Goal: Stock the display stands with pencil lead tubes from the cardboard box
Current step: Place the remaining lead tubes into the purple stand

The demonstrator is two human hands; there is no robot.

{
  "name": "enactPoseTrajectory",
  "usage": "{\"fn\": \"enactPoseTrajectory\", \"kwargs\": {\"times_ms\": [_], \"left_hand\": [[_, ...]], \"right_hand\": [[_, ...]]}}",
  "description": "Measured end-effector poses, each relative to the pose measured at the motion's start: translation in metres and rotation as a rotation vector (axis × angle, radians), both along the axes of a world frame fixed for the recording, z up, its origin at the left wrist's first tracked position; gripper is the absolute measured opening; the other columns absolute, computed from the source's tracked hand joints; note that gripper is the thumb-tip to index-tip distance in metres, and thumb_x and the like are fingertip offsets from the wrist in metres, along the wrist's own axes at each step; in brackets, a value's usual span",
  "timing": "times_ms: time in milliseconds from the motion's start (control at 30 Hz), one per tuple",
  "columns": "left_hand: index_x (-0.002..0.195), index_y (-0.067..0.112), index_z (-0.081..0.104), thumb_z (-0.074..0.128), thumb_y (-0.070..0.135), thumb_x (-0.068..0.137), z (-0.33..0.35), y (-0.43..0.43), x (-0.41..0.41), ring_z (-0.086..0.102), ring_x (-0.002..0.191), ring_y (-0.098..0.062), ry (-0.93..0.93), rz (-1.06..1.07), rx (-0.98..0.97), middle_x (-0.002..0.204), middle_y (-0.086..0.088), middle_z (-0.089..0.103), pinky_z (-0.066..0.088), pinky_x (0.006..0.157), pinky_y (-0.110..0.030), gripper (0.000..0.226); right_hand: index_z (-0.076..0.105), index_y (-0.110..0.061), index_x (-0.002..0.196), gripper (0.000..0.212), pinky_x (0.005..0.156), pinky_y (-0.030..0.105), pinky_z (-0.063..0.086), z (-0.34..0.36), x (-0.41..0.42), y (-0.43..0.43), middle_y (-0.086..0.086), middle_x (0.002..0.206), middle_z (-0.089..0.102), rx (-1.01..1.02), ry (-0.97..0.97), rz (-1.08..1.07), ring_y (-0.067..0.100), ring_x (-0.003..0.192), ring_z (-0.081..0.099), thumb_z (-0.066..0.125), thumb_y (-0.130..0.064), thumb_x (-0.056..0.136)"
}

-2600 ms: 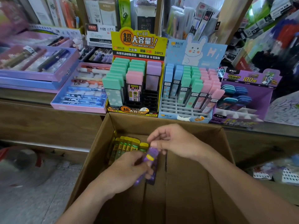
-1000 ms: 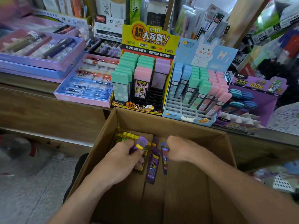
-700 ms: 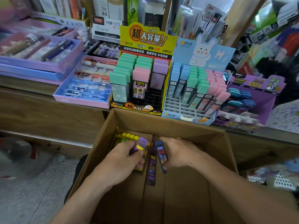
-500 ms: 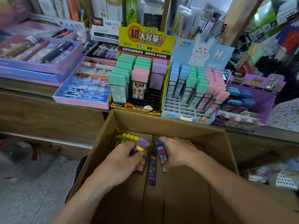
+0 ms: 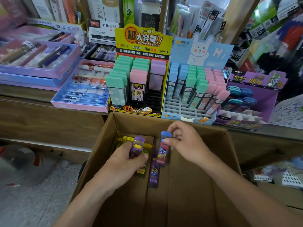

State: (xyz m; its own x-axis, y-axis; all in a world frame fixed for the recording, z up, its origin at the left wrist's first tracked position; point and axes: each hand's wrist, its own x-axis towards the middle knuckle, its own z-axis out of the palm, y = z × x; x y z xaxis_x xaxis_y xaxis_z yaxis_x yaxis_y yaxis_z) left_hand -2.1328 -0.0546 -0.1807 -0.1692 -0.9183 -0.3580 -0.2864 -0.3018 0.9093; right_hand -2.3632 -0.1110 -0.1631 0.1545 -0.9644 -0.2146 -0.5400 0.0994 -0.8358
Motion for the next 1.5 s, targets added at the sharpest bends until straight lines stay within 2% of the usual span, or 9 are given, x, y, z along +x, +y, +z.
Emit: {"fn": "enactPoseTrajectory", "kwargs": {"times_ms": [133,300,400,533,900,1000,1133,1267,1500], "left_hand": [[0.114,0.030,0.067,0.077,0.047,0.083,0.008,0.001,-0.008,0.076,0.096,-0.012,0.197,-0.003,0.079,0.104,0.004,0.079,0.061,0.075,-0.025,0.037],[0.113,0.017,0.069,0.065,0.019,0.100,0.011,0.004,-0.009,0.076,0.087,-0.020,0.205,0.066,0.106,0.095,-0.010,0.077,0.063,0.083,-0.041,0.013],[0.114,0.014,0.066,0.058,0.015,0.104,0.010,0.003,-0.005,0.078,0.086,-0.021,0.210,0.116,0.119,0.094,-0.012,0.077,0.065,0.076,-0.037,0.014],[0.118,0.015,0.064,0.057,0.016,0.104,0.009,0.001,-0.001,0.078,0.087,-0.024,0.250,0.175,0.130,0.093,-0.011,0.079,0.061,0.068,-0.027,0.016],[0.114,0.015,0.065,0.058,0.012,0.103,0.004,-0.001,0.000,0.074,0.077,-0.019,0.238,0.179,0.088,0.087,-0.008,0.076,0.060,0.067,-0.029,0.014],[0.115,0.014,0.064,0.058,0.014,0.103,0.002,-0.001,0.001,0.071,0.076,-0.018,0.195,0.134,0.079,0.087,-0.007,0.074,0.058,0.071,-0.031,0.013],[0.106,0.008,0.063,0.060,0.018,0.103,-0.002,0.000,0.002,0.065,0.070,-0.017,0.151,0.089,0.067,0.080,-0.004,0.071,0.058,0.071,-0.032,0.011],[0.107,0.012,0.064,0.070,0.031,0.096,-0.004,0.000,-0.001,0.066,0.071,-0.018,0.158,0.090,0.080,0.081,-0.005,0.071,0.057,0.070,-0.030,0.023],[0.113,0.017,0.064,0.076,0.034,0.089,-0.001,0.002,-0.007,0.069,0.074,-0.015,0.216,0.039,0.122,0.086,-0.002,0.074,0.057,0.072,-0.029,0.031]], "right_hand": [[0.059,-0.006,0.102,0.013,0.054,0.028,0.052,0.008,0.019,0.009,0.011,0.074,0.073,0.106,-0.300,0.050,0.021,0.062,0.066,0.068,-0.001,0.095],[0.067,-0.007,0.106,0.010,0.067,0.031,0.060,-0.002,0.034,0.014,0.012,0.085,0.074,0.230,-0.546,-0.010,0.021,0.072,0.071,0.061,-0.002,0.100],[0.071,-0.013,0.109,0.012,0.086,0.048,0.061,-0.015,0.023,0.011,0.005,0.093,0.073,0.147,-0.246,-0.038,0.016,0.082,0.071,0.068,-0.010,0.097],[0.058,-0.027,0.134,0.074,0.107,0.039,0.047,-0.026,0.017,0.018,-0.002,0.132,0.053,0.183,0.421,0.192,0.017,0.128,0.052,0.090,-0.048,0.070],[0.045,-0.031,0.127,0.092,0.092,0.040,0.051,-0.043,0.031,0.034,-0.008,0.118,0.025,0.107,0.589,0.290,0.019,0.119,0.044,0.097,-0.048,0.053],[0.052,-0.033,0.111,0.060,0.094,0.041,0.053,-0.043,0.026,0.028,-0.005,0.126,0.046,0.175,0.456,0.161,0.020,0.116,0.056,0.093,-0.037,0.068],[0.059,-0.026,0.095,0.018,0.078,0.040,0.059,-0.035,0.017,0.014,0.001,0.095,0.071,0.233,0.128,-0.007,0.015,0.076,0.068,0.074,-0.015,0.092],[0.062,-0.017,0.099,0.013,0.058,0.026,0.053,-0.018,0.013,0.011,0.006,0.082,0.077,0.243,-0.196,-0.028,0.011,0.063,0.066,0.065,-0.004,0.098],[0.067,-0.007,0.109,0.010,0.063,0.025,0.059,-0.003,0.033,0.016,0.014,0.088,0.075,0.299,-0.579,0.011,0.019,0.075,0.073,0.062,-0.007,0.101]]}}
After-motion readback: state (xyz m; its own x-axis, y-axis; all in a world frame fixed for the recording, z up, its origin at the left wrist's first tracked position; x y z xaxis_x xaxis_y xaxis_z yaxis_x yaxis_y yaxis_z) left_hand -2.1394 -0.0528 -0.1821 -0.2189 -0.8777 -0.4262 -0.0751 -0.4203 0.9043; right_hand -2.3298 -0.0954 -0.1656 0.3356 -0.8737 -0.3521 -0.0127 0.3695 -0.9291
